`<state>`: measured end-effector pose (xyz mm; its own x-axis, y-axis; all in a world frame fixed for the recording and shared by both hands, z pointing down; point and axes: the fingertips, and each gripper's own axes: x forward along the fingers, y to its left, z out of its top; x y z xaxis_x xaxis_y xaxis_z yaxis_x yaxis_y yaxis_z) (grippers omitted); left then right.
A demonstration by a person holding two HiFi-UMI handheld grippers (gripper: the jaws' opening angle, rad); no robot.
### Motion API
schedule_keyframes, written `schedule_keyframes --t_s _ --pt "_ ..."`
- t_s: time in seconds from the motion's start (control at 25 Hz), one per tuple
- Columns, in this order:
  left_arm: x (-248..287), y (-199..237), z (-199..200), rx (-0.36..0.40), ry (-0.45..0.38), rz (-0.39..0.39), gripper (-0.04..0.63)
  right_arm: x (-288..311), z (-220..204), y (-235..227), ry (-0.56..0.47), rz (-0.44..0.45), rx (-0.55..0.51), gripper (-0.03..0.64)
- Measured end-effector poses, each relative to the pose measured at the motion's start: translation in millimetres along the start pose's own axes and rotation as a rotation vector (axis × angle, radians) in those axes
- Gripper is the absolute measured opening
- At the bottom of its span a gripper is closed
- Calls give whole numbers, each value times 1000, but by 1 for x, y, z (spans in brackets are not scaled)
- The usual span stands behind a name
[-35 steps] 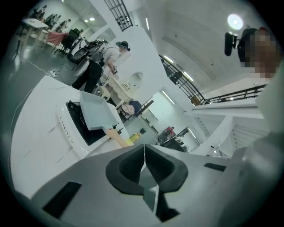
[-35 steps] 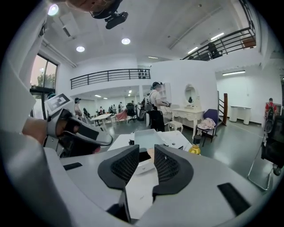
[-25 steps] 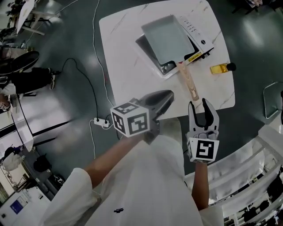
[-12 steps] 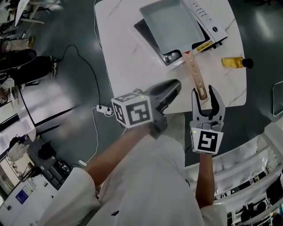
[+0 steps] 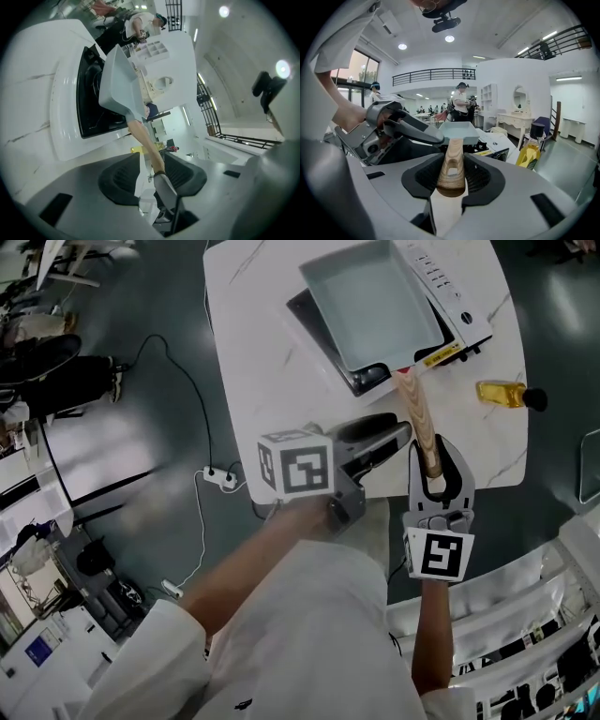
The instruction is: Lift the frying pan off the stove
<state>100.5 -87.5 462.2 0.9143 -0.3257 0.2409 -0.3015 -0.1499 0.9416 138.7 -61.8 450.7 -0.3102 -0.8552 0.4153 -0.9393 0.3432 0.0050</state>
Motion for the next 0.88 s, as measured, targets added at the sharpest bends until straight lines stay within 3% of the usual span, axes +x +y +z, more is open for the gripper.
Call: schedule_keyframes --t_s 0.4,0.52,0.64,0.76,0.88 --pt "20 4 9 -66 -5 -74 217 2 0 3 -7 19 4 117" --pt "26 4 11 -112 -17 -103 216 0 0 4 -9 19 7 117" --pt "34 2 11 -207 -18 -179 216 0 1 5 -9 18 1 117" --pt "39 4 9 -293 -23 -217 176 -1 0 6 0 15 5 117" --pt "42 2 10 -267 -12 -227 119 -1 1 5 1 17 9 117"
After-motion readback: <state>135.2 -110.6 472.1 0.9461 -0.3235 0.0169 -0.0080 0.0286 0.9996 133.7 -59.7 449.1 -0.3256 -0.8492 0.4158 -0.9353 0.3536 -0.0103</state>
